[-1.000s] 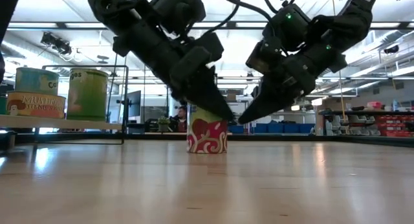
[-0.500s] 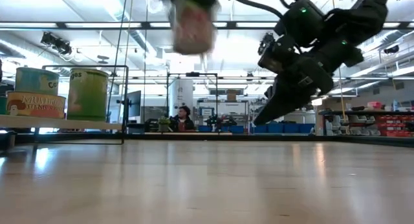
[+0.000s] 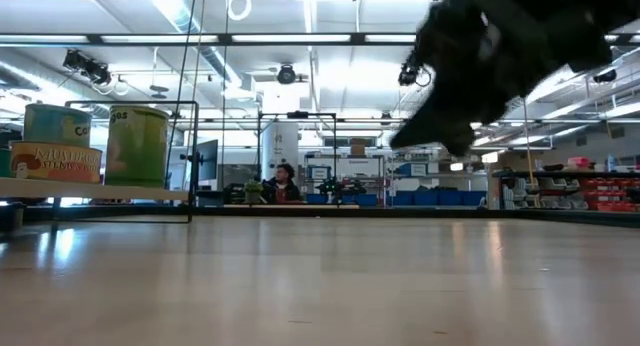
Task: Pick and place cans onto a shelf
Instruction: Put the canned spaghetti sauce on the shelf
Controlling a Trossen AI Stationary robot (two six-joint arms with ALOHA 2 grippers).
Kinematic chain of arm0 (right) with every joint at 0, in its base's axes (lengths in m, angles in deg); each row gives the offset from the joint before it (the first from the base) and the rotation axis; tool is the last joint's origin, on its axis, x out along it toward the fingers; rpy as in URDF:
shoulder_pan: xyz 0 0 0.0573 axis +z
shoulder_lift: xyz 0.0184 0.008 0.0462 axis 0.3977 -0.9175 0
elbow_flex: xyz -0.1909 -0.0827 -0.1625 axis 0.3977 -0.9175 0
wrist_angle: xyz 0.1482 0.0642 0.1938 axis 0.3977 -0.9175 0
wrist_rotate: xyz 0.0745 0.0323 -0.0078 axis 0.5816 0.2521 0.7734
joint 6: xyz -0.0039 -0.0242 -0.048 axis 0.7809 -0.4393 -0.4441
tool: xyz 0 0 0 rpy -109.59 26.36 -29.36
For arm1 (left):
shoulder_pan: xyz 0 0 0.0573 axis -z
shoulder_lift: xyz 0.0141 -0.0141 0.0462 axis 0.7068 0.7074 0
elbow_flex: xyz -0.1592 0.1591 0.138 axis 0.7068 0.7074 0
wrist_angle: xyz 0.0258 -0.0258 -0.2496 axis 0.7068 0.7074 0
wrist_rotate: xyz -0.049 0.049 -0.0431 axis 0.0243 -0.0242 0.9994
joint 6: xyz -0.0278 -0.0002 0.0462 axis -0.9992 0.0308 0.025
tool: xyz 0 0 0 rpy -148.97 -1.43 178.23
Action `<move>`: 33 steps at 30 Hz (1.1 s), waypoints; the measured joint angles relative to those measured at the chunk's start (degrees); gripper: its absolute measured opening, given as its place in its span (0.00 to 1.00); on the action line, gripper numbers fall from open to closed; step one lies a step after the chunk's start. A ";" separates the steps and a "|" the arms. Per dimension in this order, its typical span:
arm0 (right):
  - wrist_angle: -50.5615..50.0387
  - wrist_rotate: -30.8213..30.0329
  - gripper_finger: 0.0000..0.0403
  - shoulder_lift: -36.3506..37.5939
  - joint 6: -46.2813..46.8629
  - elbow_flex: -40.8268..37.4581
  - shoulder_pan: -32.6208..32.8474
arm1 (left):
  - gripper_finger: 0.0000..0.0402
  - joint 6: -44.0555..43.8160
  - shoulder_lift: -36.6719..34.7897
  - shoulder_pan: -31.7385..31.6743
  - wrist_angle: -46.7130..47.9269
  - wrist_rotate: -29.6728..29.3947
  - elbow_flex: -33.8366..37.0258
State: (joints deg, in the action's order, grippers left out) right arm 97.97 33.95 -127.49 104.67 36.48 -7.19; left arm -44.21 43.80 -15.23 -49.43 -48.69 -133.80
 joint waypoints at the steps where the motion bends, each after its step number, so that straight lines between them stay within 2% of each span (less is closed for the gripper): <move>1: -0.01 -1.04 0.02 -0.04 0.43 1.29 0.63 | 0.67 0.98 -0.65 0.86 -0.49 1.36 0.66; 4: -0.16 -3.46 0.02 0.11 0.59 4.62 2.42 | 0.67 6.41 -1.99 3.08 1.32 4.31 1.19; 12: 0.06 -8.80 0.02 0.11 4.57 12.12 5.48 | 0.67 29.32 -3.96 5.97 7.60 9.60 1.14; 18: 0.15 -14.32 0.02 0.11 5.60 14.67 8.33 | 0.67 43.23 -4.19 5.67 17.90 8.32 1.20; 20: 0.15 -16.39 0.02 0.11 5.65 14.67 8.99 | 0.67 47.07 -4.19 5.68 16.57 8.41 1.16; 25: 0.10 -18.96 0.02 -0.03 5.97 14.67 9.86 | 0.67 43.39 -4.10 6.48 16.39 16.49 1.17; 29: 0.12 -20.41 0.02 -0.21 7.26 14.64 9.99 | 0.67 41.64 -4.06 7.54 16.67 19.37 2.86; 33: 0.09 -22.08 0.02 -0.39 7.79 14.64 9.97 | 0.67 41.45 -4.06 8.82 10.20 24.63 6.22</move>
State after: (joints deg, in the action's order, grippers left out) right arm 98.05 11.87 -127.88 112.46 51.12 2.78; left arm -2.76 39.74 -6.41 -39.22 -24.06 -127.58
